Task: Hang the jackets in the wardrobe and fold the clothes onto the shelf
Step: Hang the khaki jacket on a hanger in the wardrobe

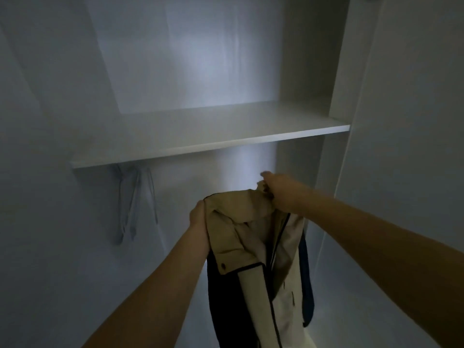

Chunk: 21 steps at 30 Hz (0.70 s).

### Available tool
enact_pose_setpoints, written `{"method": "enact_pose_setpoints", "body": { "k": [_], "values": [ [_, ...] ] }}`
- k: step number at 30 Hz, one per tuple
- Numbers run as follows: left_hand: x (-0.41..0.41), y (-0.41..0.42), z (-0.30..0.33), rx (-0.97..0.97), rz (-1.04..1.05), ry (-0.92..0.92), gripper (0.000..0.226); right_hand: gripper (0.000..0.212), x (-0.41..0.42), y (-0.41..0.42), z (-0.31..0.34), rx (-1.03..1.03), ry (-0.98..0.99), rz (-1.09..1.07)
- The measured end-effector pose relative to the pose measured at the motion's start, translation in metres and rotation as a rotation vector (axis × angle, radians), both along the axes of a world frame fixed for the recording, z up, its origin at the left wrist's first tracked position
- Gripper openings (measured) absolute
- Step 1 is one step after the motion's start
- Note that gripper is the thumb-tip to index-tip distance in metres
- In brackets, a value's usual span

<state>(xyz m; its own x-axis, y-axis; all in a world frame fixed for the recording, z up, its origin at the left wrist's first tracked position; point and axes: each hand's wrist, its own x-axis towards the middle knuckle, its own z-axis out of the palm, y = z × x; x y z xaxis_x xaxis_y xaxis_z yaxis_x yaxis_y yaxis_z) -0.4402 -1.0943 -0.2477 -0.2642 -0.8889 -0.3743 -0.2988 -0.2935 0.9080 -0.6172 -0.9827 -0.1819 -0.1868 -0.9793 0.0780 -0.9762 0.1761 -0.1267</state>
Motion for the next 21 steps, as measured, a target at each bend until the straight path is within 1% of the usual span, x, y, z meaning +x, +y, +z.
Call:
{"method": "enact_pose_setpoints", "body": {
  "k": [1, 2, 3, 4, 5, 6, 7, 10, 11, 12, 13, 15, 16, 17, 19, 20, 21],
  "values": [
    [-0.005, -0.014, -0.009, 0.039, -0.031, -0.032, 0.02, 0.038, 0.002, -0.015, -0.007, 0.064, 0.126, -0.011],
    [-0.011, -0.027, -0.018, 0.051, -0.074, -0.052, 0.031, 0.024, 0.004, -0.029, -0.013, 0.104, 0.204, -0.024],
    [-0.016, -0.033, -0.025, 0.087, -0.138, -0.067, 0.037, 0.016, 0.006, -0.042, -0.019, 0.11, 0.235, -0.037],
    [-0.016, -0.039, -0.034, 0.112, -0.199, -0.099, 0.038, 0.014, 0.006, -0.054, -0.022, 0.089, 0.234, -0.05],
    [-0.013, -0.041, -0.04, 0.175, -0.251, -0.082, 0.037, 0.016, 0.003, -0.064, -0.024, 0.046, 0.208, -0.068],
    [-0.008, -0.047, -0.051, 0.241, -0.259, -0.07, 0.035, 0.017, 0.0, -0.075, -0.027, -0.003, 0.162, -0.092],
    [-0.002, -0.053, -0.06, 0.271, -0.293, -0.077, 0.031, 0.016, -0.003, -0.083, -0.029, -0.059, 0.114, -0.12],
    [0.014, -0.081, -0.075, 0.186, -0.481, -0.328, 0.023, 0.009, -0.007, -0.107, -0.04, -0.231, -0.033, -0.168],
    [0.016, -0.093, -0.079, 0.152, -0.52, -0.386, 0.022, 0.01, -0.003, -0.115, -0.044, -0.271, -0.121, -0.177],
    [0.017, -0.105, -0.081, 0.088, -0.514, -0.441, 0.022, 0.014, 0.001, -0.123, -0.048, -0.295, -0.222, -0.191],
    [0.017, -0.12, -0.084, -0.03, -0.426, -0.524, 0.025, 0.018, 0.005, -0.131, -0.053, -0.314, -0.32, -0.212],
    [0.026, -0.15, -0.088, -0.337, -0.073, -0.73, 0.048, 0.028, 0.012, -0.146, -0.063, -0.365, -0.466, -0.269],
    [0.034, -0.164, -0.089, -0.433, 0.098, -0.776, 0.059, 0.032, 0.014, -0.152, -0.067, -0.392, -0.523, -0.291],
    [0.043, -0.18, -0.091, -0.452, 0.232, -0.777, 0.068, 0.033, 0.015, -0.158, -0.07, -0.411, -0.569, -0.301],
    [0.056, -0.205, -0.091, -0.307, 0.398, -0.72, 0.076, 0.034, 0.017, -0.169, -0.076, -0.423, -0.617, -0.292],
    [0.061, -0.217, -0.095, -0.214, 0.44, -0.708, 0.075, 0.034, 0.018, -0.176, -0.078, -0.427, -0.633, -0.276],
    [0.065, -0.228, -0.1, -0.145, 0.451, -0.705, 0.07, 0.034, 0.02, -0.181, -0.079, -0.426, -0.638, -0.262]
  ]
}}
